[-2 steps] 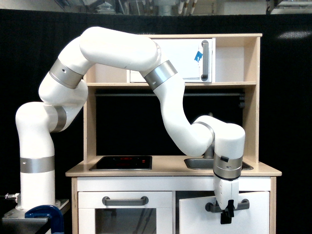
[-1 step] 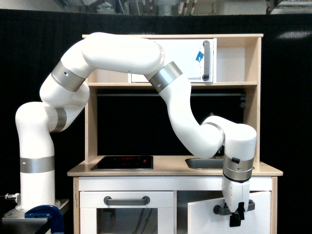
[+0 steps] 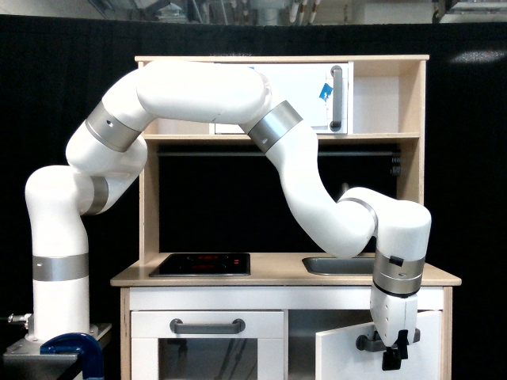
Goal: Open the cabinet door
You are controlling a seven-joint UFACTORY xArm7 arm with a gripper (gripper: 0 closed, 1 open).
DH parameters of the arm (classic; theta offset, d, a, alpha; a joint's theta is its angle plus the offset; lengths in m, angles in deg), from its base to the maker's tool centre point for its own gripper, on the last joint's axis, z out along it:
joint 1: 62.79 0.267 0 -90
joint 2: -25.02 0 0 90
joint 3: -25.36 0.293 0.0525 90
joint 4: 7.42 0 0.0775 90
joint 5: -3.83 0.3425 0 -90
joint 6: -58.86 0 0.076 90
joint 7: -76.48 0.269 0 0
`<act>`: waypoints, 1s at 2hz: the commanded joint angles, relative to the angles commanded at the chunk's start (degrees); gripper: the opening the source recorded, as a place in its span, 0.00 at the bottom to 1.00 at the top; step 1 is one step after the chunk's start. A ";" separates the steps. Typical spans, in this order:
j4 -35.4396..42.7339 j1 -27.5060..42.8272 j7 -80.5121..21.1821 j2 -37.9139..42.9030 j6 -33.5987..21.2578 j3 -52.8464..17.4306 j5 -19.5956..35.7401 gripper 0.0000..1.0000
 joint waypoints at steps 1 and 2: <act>4.76 -1.51 -0.06 1.97 -3.35 -0.41 -1.45 1.00; 8.91 -2.20 0.35 3.79 -5.89 -0.58 -2.52 1.00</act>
